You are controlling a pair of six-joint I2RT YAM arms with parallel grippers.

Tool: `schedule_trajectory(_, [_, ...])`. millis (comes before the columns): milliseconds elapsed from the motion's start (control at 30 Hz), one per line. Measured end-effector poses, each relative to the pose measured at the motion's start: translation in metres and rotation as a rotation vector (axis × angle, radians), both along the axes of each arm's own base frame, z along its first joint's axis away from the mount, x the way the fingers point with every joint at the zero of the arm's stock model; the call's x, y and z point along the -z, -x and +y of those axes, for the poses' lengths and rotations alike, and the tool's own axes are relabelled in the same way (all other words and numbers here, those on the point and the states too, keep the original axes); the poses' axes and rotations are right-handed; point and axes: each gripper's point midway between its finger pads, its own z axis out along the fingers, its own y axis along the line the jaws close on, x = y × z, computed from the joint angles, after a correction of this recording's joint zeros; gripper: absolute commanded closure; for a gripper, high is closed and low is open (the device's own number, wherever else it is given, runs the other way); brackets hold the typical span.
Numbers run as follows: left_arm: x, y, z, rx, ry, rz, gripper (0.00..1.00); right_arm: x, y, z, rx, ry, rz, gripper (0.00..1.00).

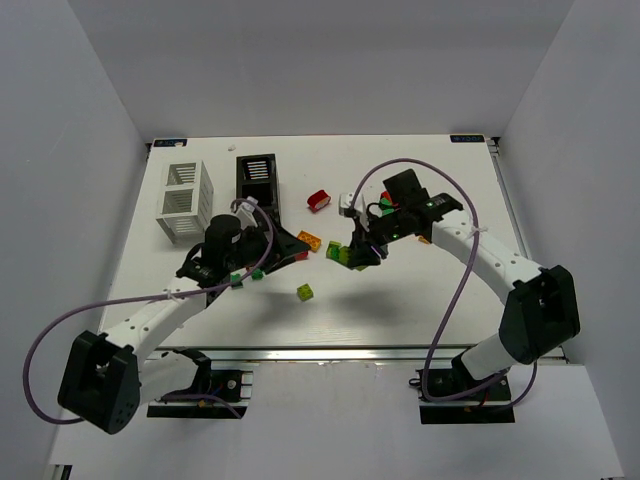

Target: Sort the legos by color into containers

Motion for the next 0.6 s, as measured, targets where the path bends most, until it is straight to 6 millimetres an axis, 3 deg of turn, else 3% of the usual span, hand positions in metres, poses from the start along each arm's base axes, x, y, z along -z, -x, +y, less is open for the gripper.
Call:
schedule_trajectory(233, [-0.01, -0.006, -0.025, 0.056, 0.014, -0.027, 0.24, -0.003, 0.007, 0.025, -0.015, -0.016, 0.022, 1.0])
schedule_trajectory(600, [0.0, 0.0, -0.037, 0.088, 0.007, 0.0, 0.32, 0.006, 0.015, 0.041, -0.04, 0.018, 0.013, 1.0])
